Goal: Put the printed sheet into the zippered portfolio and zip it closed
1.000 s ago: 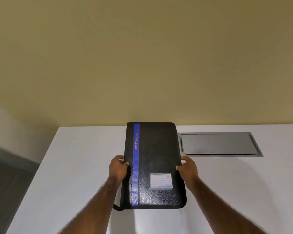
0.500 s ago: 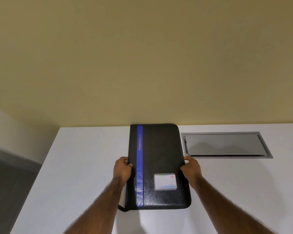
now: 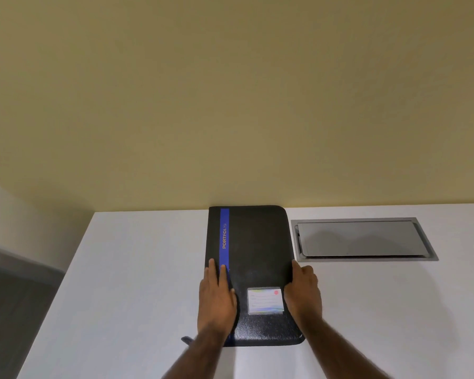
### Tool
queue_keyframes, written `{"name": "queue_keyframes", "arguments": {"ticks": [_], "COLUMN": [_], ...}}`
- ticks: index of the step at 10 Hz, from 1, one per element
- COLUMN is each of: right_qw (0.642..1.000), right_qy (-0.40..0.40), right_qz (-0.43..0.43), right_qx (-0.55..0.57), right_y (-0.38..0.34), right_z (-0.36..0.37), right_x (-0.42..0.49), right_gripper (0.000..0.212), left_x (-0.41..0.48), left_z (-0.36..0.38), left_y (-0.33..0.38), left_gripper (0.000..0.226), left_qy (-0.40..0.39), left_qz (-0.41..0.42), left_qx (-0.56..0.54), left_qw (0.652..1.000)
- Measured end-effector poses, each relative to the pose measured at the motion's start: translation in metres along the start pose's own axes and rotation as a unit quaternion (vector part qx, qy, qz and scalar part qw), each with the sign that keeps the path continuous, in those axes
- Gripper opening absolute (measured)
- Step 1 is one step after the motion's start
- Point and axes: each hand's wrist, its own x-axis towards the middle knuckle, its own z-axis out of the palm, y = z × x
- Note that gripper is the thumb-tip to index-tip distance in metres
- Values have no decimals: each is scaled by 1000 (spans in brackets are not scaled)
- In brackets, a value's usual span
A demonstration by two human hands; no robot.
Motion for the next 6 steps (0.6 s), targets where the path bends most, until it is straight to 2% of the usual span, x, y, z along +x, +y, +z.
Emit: {"name": "queue_keyframes", "arguments": {"ticks": [1,2,4,5,6], "right_qw": [981,976,969,969,958], "right_qy": [-13,-40,-81,-26,9], "right_qz": [-127,-143,-127,-160,-192], "right_qx": [-145,-162,-198,-188,-213], "right_y": [8,10,-2,-4,-1], "right_z": [22,32,24,14,8], "right_x": [-23,-32,-31,-29,-24], "right_gripper": [77,80,75,74,64], "left_x": [-14,-17,-16,-5,7], "left_z": [14,24,0,-5,-9], "left_y": [-18,-29,-23,-21,-20], "left_gripper": [62,64,74,80,79], "left_qy": [-21,-28,-66,37,82], "left_qz": [60,91,94,170,189], "left_qx": [75,117,136,118,96], "left_qw": [995,989,984,978,974]}}
